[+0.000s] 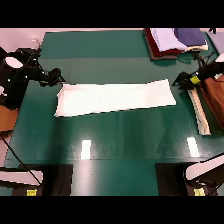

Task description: Fold the shirts.

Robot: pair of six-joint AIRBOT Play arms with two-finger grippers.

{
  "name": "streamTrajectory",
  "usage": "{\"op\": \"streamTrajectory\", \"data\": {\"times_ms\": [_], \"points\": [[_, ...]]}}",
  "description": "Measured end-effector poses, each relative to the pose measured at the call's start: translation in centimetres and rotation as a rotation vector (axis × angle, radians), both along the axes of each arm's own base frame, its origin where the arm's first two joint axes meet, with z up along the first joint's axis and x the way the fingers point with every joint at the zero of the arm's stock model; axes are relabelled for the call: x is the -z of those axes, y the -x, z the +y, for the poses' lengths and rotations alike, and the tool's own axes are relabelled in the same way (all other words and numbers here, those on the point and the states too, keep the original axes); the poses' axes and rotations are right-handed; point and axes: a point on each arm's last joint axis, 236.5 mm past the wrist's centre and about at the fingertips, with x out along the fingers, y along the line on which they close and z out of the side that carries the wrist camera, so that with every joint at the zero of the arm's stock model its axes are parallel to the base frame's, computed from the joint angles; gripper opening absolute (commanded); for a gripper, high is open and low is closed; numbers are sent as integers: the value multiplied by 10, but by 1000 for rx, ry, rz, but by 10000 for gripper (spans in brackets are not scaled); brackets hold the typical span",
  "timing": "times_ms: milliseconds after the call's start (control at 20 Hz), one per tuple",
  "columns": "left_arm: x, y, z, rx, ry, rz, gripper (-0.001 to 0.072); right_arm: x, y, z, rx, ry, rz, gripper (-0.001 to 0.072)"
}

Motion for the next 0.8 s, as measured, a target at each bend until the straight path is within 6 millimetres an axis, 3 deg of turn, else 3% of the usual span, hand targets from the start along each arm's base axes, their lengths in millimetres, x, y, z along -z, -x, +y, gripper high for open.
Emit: {"op": "streamTrajectory", "data": {"times_ms": [100, 250, 300, 450, 500, 600, 700, 800], "points": [[-4, 3, -15, 34, 20, 1, 20, 15, 14, -11, 37, -46, 42, 501], [-8, 6, -50, 100, 29, -17, 19, 38, 23, -12, 85, -125, 72, 501], [-9, 6, -64, 122, 30, -29, 19, 44, 23, -7, 91, -156, 81, 499], [-9, 7, -107, 173, 33, -66, 19, 55, 16, 17, 88, -244, 82, 406], [-8, 8, -121, 181, 39, -69, 19, 58, 12, 26, 80, -257, 74, 220], [-1, 10, -148, 197, 49, -67, 19, 65, 3, 39, 61, -254, 50, 42], [8, 11, -174, 215, 55, -68, 18, 62, -7, 51, 15, -238, 8, 15], [19, 13, -200, 248, 58, -62, 18, 46, -19, 61, -44, -230, -40, 14]]}}
